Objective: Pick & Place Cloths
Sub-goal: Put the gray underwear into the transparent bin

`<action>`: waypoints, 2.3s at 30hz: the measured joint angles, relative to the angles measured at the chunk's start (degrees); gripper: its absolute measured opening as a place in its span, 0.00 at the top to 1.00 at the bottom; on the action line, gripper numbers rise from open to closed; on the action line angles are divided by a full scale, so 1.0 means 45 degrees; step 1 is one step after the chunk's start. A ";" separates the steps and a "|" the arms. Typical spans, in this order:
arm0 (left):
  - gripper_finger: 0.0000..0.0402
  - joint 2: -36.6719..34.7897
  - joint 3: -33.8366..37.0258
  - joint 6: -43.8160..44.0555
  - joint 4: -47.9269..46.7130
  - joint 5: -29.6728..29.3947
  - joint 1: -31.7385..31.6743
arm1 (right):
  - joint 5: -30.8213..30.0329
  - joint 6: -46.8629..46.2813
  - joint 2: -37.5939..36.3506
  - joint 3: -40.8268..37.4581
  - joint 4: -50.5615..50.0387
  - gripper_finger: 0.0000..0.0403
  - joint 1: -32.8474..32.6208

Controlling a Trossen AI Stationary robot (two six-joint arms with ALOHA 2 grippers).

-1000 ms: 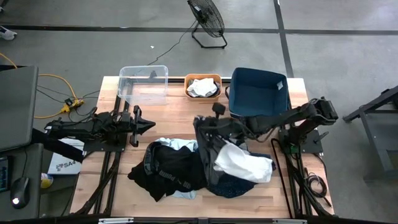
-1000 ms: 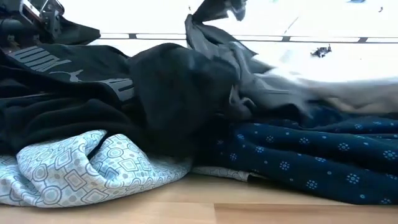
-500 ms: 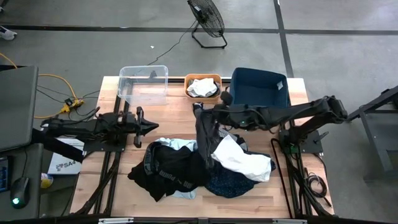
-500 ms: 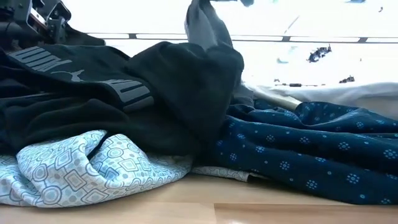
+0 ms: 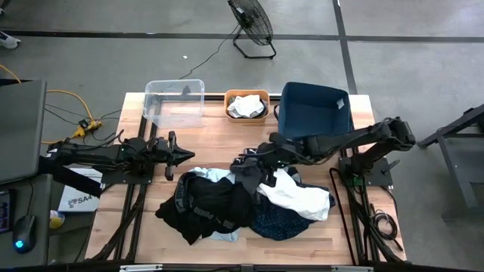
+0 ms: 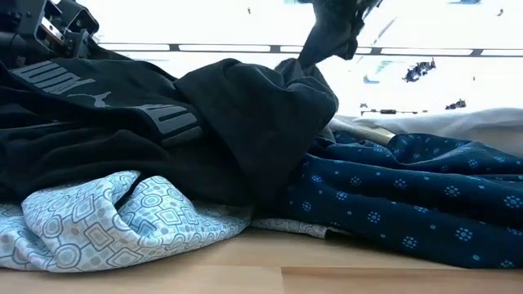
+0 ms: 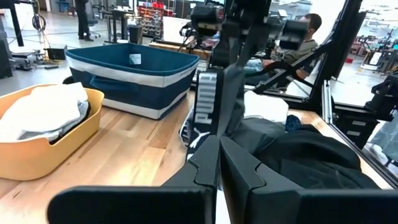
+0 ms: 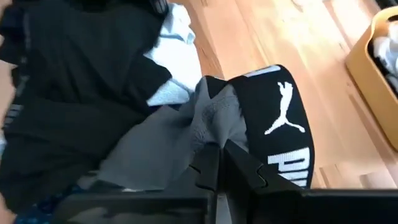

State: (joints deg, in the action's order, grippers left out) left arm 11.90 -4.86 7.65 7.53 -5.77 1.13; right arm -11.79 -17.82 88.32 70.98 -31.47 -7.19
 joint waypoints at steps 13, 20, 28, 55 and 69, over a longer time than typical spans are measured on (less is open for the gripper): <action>0.97 0.0000 0.0000 0.0025 -0.0106 0.0008 0.0001 | 0.2169 0.1548 0.1476 0.0000 0.0376 0.47 0.0341; 0.97 0.0000 0.0000 0.0026 -0.0211 0.0008 0.0000 | 0.2451 0.2961 0.2693 0.0000 0.1897 0.21 0.0352; 0.97 0.0000 -0.0005 0.0030 -0.0374 0.0003 0.0002 | 0.2049 0.2989 0.4349 0.0000 0.2510 0.18 0.0788; 0.97 0.0000 -0.0010 0.0113 -0.0959 -0.0011 0.0003 | 0.4640 0.3229 0.6540 0.0073 0.3355 0.50 0.2617; 0.97 0.0000 -0.0010 0.0408 -0.0942 -0.1224 0.0003 | 0.5521 0.2090 0.6467 -0.0012 0.4838 0.96 0.3289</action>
State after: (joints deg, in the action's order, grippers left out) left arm 11.90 -4.91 9.49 3.29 -11.28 1.14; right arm 13.05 -8.42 117.42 70.93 -9.70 7.62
